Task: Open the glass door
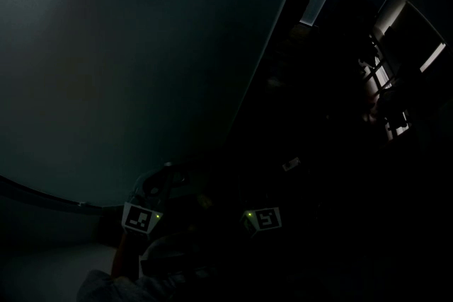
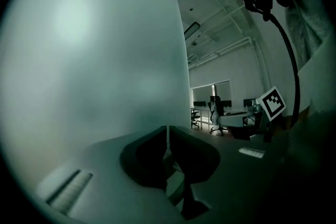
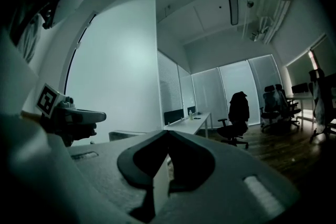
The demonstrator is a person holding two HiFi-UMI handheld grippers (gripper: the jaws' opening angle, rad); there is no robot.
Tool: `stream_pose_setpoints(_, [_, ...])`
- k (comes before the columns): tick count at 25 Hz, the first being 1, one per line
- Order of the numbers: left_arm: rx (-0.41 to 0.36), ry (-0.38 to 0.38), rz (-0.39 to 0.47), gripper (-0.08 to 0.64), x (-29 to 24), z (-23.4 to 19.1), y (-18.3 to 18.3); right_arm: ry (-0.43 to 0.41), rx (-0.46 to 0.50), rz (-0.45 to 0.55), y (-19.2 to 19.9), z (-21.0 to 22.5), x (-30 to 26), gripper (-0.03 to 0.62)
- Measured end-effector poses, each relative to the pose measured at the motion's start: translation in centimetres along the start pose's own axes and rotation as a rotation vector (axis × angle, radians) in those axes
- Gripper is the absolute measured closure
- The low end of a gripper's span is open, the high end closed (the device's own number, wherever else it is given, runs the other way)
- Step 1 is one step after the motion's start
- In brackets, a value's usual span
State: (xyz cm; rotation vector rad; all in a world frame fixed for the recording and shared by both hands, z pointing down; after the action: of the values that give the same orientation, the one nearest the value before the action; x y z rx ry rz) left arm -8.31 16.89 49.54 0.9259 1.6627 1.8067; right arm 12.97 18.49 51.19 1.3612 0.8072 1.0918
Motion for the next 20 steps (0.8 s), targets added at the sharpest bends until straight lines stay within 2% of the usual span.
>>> stream_pose_setpoints(9, [0.004,-0.030,0.000,0.555,0.6,0.4,0.5,-0.021,-0.012,0.011,-0.4,-1.1,1.1,0.589])
stream_pose_setpoints(20, [-0.009,-0.013,-0.006,0.555,0.6,0.9,0.9,-0.022,-0.010,0.017,-0.2,-1.1,1.5,0.589])
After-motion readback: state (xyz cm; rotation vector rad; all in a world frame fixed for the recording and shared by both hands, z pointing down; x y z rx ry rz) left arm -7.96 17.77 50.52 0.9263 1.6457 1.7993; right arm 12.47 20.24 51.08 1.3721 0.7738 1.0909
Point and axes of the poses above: the fingertips, and each gripper's own axes: x backward along the fingers, z to its right, y out of its underside, the point moved 3 cm from there along x, backward along the fingers, and after that the axes turned 12 degrees about z, right-handed, at the moved point
